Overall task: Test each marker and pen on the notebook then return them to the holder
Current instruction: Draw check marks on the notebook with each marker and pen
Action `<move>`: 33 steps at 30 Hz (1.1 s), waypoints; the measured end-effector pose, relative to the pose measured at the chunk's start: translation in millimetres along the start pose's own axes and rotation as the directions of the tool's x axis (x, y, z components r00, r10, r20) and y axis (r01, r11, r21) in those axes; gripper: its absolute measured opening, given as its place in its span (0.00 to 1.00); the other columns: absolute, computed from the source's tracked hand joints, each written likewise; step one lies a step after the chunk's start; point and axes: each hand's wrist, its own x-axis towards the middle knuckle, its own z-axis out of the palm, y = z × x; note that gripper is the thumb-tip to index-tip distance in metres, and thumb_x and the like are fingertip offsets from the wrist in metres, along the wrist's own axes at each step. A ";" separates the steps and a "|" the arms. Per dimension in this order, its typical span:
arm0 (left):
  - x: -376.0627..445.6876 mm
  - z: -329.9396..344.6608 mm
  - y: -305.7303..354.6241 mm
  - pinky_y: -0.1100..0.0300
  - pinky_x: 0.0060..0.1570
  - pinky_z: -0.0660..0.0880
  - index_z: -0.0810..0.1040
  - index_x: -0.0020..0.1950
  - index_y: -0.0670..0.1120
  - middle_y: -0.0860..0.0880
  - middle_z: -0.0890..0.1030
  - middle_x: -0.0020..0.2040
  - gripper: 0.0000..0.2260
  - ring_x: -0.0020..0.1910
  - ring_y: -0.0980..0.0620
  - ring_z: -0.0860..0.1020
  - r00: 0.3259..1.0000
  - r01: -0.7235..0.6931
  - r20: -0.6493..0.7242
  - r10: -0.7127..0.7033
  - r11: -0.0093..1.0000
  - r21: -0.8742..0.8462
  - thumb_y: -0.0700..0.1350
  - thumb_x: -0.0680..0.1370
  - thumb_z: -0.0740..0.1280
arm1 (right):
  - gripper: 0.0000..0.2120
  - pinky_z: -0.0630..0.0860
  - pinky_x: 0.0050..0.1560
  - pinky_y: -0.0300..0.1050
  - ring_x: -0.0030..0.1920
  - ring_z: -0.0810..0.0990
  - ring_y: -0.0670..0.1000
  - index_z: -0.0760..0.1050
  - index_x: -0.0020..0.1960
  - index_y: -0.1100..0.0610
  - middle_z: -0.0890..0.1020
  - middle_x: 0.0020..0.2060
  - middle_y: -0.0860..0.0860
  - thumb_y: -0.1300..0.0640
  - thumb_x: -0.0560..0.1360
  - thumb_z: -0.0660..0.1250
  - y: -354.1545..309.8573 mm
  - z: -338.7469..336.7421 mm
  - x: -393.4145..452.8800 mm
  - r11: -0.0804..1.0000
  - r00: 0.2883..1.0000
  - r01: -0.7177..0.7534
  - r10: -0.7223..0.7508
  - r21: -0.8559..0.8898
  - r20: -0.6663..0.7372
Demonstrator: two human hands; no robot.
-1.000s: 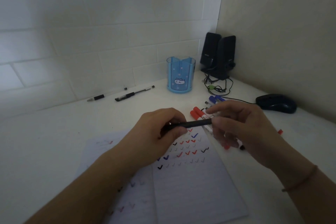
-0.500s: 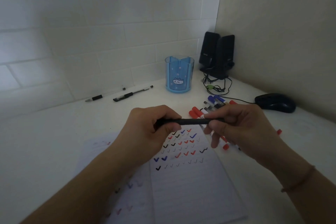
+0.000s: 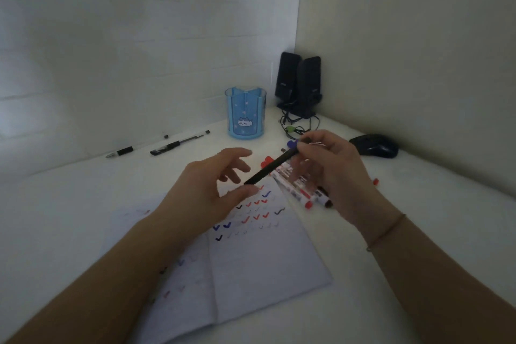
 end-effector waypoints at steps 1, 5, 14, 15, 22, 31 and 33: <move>0.1 1.3 -1.6 0.66 0.52 0.73 0.70 0.66 0.57 0.61 0.79 0.54 0.27 0.49 0.62 0.78 0.998 0.037 0.053 -0.037 0.999 0.002 0.63 0.69 0.65 | 0.02 0.67 0.29 0.44 0.28 0.79 0.55 0.76 0.47 0.60 0.82 0.33 0.57 0.63 0.76 0.65 -3.1 -3.6 0.2 1.000 1.000 -0.008 0.009 0.004 -0.025; -3.3 7.3 -17.3 0.56 0.57 0.73 0.71 0.65 0.55 0.59 0.78 0.57 0.23 0.54 0.58 0.76 0.989 0.067 0.118 -0.091 0.980 0.189 0.63 0.73 0.65 | 0.03 0.63 0.25 0.41 0.26 0.74 0.55 0.75 0.44 0.58 0.79 0.28 0.54 0.62 0.76 0.64 -20.5 -25.3 -18.2 0.995 0.995 0.080 -0.084 -0.064 -0.060; -0.2 43.6 75.3 0.60 0.51 0.73 0.73 0.61 0.61 0.71 0.70 0.59 0.22 0.56 0.61 0.74 0.797 -0.570 0.369 0.478 0.797 0.199 0.70 0.74 0.55 | 0.03 0.68 0.26 0.38 0.25 0.71 0.50 0.75 0.40 0.60 0.75 0.29 0.52 0.66 0.70 0.67 -50.8 -174.1 -172.5 0.892 0.865 0.248 -0.379 -0.377 -0.328; -0.5 55.5 97.3 0.58 0.53 0.74 0.74 0.62 0.59 0.64 0.74 0.60 0.22 0.57 0.57 0.76 0.733 -0.649 0.407 0.545 0.740 0.178 0.68 0.74 0.56 | 0.04 0.69 0.27 0.36 0.25 0.72 0.49 0.76 0.40 0.60 0.75 0.28 0.52 0.68 0.70 0.68 -46.6 -191.3 -191.7 0.874 0.861 0.194 -0.369 -0.445 -0.350; -8.7 157.8 208.1 0.54 0.53 0.75 0.71 0.64 0.54 0.55 0.73 0.64 0.18 0.59 0.53 0.74 0.349 -0.865 0.506 0.789 0.479 -0.149 0.59 0.77 0.62 | 0.09 0.69 0.27 0.38 0.24 0.71 0.48 0.76 0.39 0.56 0.75 0.24 0.51 0.69 0.72 0.68 3.5 -280.8 -308.7 0.810 0.740 -0.113 -0.318 -0.576 -0.592; -14.8 230.1 248.4 0.54 0.53 0.75 0.77 0.59 0.52 0.53 0.78 0.59 0.15 0.55 0.52 0.76 0.249 -0.862 0.449 0.858 0.407 -0.301 0.56 0.77 0.60 | 0.09 0.78 0.46 0.47 0.44 0.81 0.45 0.73 0.45 0.41 0.81 0.43 0.42 0.42 0.67 0.69 97.0 -326.5 -378.1 0.460 0.733 -0.629 0.082 -0.627 -0.675; -13.6 230.6 241.2 0.54 0.53 0.74 0.78 0.58 0.52 0.53 0.78 0.58 0.13 0.55 0.53 0.75 0.273 -0.848 0.427 0.862 0.425 -0.315 0.55 0.78 0.61 | 0.13 0.78 0.47 0.47 0.45 0.81 0.45 0.74 0.49 0.42 0.81 0.44 0.41 0.39 0.67 0.67 103.5 -333.1 -380.2 0.352 0.722 -0.680 0.166 -0.643 -0.672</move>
